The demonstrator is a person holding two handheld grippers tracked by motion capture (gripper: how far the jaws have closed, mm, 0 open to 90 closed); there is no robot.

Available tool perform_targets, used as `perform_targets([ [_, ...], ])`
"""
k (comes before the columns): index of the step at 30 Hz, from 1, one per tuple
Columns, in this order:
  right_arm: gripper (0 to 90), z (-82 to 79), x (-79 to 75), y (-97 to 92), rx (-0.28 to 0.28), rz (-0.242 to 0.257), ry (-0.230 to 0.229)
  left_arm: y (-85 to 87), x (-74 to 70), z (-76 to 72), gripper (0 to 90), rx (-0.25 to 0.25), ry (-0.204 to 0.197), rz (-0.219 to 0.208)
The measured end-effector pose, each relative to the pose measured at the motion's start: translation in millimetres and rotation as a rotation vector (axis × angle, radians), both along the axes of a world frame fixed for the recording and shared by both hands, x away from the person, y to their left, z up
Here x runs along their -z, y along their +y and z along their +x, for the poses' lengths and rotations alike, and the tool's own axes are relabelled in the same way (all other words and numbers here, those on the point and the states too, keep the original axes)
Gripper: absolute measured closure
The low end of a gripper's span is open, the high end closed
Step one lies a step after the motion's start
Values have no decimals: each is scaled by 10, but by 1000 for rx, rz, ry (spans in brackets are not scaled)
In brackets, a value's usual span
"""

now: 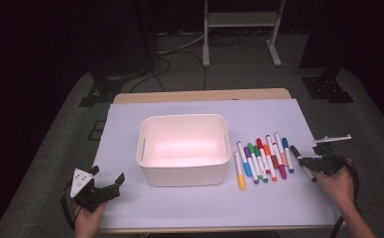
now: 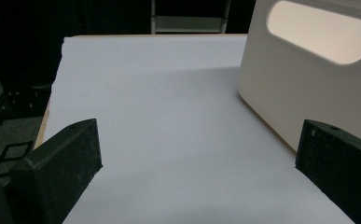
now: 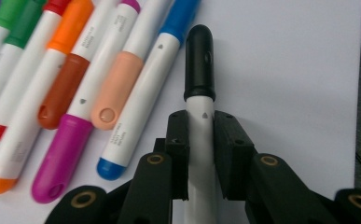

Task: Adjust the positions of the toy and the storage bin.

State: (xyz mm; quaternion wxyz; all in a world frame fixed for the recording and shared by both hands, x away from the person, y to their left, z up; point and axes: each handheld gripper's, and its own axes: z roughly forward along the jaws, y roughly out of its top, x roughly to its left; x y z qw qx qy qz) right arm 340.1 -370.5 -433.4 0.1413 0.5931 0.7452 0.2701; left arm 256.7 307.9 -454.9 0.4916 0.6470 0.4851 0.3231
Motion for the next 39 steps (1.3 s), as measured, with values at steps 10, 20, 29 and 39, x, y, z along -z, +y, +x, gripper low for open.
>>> perform_targets([
  [10,759,-142,-263,58,-41,89,-55,-4,0,0,0,0,-1,2],
  [20,759,-295,-677,308,-154,118,-119,-6,1,0,0,2,-3,5],
  [29,759,-381,-1109,580,-277,207,-156,-6,1,0,0,3,-2,6],
  [39,759,-411,-1479,966,-412,215,-191,-6,1,-1,0,4,-2,5],
])
